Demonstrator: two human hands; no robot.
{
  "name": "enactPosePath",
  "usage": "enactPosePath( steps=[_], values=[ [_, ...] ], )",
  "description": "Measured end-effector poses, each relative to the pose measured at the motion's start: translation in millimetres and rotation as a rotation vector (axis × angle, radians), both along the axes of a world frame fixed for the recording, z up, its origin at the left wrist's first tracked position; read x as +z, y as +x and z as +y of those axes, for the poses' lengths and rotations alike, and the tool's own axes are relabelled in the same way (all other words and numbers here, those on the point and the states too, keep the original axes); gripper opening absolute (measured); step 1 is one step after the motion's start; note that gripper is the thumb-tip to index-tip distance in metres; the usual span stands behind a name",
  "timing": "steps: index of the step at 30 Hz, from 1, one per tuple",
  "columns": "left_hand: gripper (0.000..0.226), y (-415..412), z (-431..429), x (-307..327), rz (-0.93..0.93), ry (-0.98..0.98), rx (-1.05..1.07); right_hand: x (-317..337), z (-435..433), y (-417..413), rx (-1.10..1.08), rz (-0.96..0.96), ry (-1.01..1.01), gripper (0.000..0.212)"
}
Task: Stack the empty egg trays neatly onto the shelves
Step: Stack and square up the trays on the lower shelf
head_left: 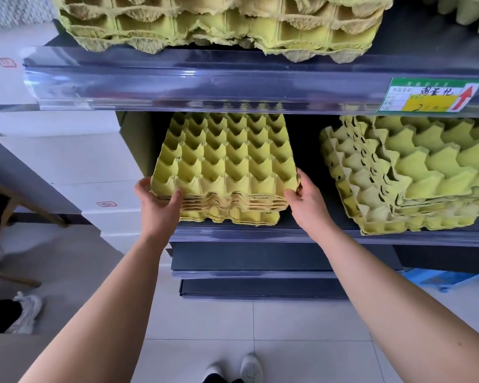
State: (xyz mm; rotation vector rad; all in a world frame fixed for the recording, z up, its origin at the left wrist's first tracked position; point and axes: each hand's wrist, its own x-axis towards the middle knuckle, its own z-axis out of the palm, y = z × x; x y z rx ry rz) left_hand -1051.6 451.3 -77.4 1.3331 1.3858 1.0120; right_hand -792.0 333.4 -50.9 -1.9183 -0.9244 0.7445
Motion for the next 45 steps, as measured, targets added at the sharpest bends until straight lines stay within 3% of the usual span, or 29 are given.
enactPosePath(
  steps=[7, 14, 22, 26, 29, 34, 40, 45],
  values=[
    [0.05, -12, 10, -2, 0.018, 0.011, 0.017, -8, -4, -21, -0.033, -0.006, -0.009, 0.059],
    [0.068, -11, 14, -12, 0.205, -0.068, -0.062, -12, -1, -26, 0.006, -0.053, -0.167, 0.062],
    [0.078, -12, 10, -12, 0.229, -0.075, -0.159, 1, 7, -11, 0.066, -0.091, -0.214, 0.07],
    [0.07, -6, 9, -4, 0.295, -0.001, -0.117, 12, 18, -1, 0.079, -0.362, -0.244, 0.07],
    [0.091, 2, 30, 10, 0.398, 0.102, -0.162, 18, 35, -3, 0.18, -0.612, -0.285, 0.07],
    [0.09, 12, 38, 12, 0.619, 0.149, -0.248, 8, 48, -8, 0.286, -0.694, -0.396, 0.07],
    [0.095, 8, 34, 8, 0.558, 0.126, -0.236, 10, 44, -9, 0.293, -0.767, -0.441, 0.074],
    [0.091, -1, 17, 5, 0.469, 0.126, -0.241, 2, 23, -17, 0.263, -0.673, -0.398, 0.079]
  ],
)
